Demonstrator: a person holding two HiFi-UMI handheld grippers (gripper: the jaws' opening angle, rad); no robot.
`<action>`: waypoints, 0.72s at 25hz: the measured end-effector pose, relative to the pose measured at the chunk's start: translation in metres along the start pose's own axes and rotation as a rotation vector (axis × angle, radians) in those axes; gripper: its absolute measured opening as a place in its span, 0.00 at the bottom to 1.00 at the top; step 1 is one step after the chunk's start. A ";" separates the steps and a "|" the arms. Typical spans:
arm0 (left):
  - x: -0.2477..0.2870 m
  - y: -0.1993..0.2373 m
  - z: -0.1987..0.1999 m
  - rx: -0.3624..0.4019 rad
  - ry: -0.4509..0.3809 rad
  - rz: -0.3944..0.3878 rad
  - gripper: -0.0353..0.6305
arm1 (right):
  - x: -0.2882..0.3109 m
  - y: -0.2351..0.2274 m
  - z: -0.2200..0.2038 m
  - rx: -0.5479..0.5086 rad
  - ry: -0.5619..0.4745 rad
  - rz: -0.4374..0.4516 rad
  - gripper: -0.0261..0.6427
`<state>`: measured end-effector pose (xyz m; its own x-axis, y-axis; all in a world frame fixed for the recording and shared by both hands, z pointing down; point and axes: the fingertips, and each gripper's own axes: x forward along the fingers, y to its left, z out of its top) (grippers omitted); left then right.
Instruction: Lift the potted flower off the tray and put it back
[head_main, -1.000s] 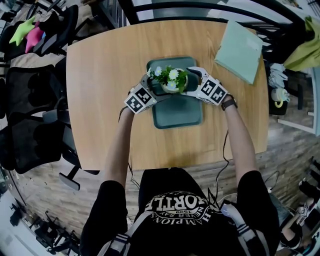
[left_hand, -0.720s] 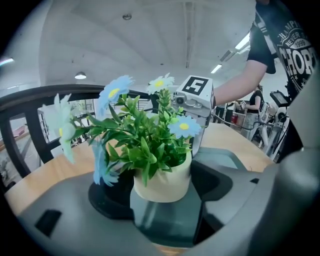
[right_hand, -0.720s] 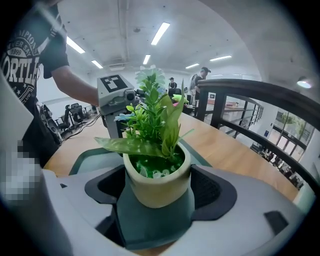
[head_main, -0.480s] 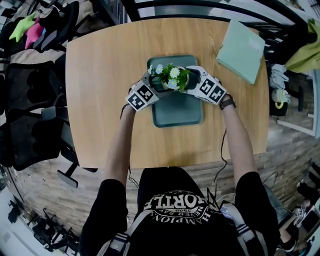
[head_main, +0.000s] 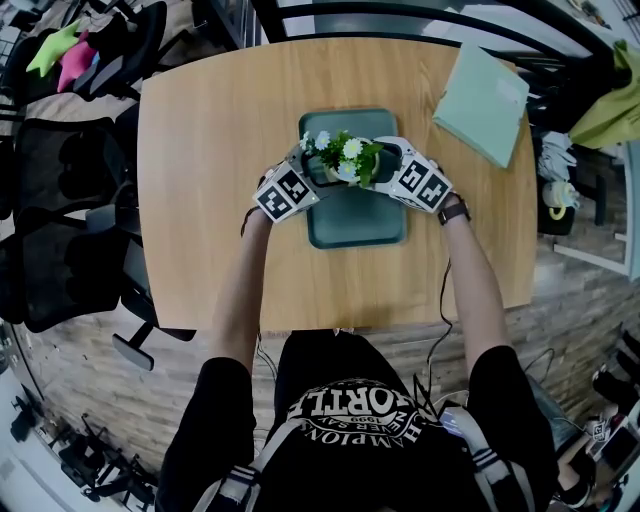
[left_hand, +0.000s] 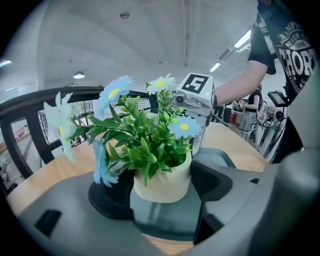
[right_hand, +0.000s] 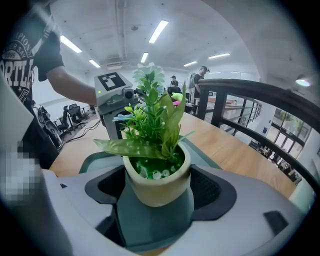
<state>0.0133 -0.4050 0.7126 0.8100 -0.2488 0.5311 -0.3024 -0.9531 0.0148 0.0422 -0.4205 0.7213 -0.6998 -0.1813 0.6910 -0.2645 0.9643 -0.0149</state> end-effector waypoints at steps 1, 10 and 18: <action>-0.003 -0.003 0.001 0.004 -0.001 -0.003 0.62 | -0.002 0.003 0.002 0.003 -0.003 -0.004 0.67; -0.039 -0.023 0.027 0.030 -0.017 -0.002 0.62 | -0.027 0.031 0.031 -0.004 -0.003 -0.022 0.67; -0.070 -0.056 0.060 0.067 -0.016 0.010 0.62 | -0.066 0.064 0.055 -0.013 0.001 -0.050 0.67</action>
<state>0.0032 -0.3440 0.6239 0.8151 -0.2610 0.5172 -0.2770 -0.9597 -0.0476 0.0350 -0.3572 0.6345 -0.6854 -0.2290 0.6912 -0.2905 0.9564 0.0287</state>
